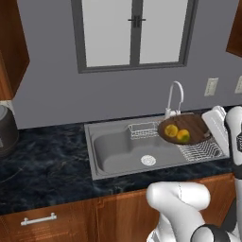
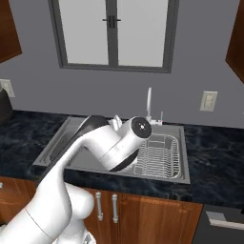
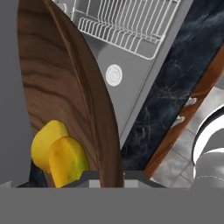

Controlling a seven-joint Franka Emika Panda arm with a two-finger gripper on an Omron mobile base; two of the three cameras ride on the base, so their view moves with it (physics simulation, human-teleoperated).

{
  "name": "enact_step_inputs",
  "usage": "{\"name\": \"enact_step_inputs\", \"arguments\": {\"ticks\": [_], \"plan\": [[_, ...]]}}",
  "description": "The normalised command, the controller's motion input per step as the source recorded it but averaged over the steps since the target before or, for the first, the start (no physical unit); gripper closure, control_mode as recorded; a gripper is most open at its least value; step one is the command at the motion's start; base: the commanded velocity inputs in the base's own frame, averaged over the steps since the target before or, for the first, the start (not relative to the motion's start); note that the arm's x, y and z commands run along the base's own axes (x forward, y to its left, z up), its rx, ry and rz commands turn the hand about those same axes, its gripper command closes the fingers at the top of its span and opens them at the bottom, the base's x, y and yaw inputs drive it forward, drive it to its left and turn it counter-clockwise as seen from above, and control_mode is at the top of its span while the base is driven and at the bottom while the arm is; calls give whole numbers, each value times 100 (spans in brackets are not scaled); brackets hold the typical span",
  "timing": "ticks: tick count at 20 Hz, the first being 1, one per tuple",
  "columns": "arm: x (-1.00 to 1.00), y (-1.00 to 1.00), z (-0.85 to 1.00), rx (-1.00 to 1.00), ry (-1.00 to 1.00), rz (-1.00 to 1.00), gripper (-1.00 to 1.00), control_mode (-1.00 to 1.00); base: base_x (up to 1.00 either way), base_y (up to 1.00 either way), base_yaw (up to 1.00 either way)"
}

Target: Dump the lemon and mango from the bowl so the bowl can be washed. Place the bowl in the sink after clearing the leftovers.

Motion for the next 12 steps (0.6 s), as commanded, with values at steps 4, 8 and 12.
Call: {"name": "enact_step_inputs", "arguments": {"ticks": [4, 8, 12], "plan": [[5, -100, -3, 1, 0, 0, 100, -100, 0, 0, 0], [18, -100, -12, 3, 0, 0, 100, -100, 0, 0, 0], [59, -100, -14, 0, 0, 0, 100, -100, 0, 0, 0]]}}
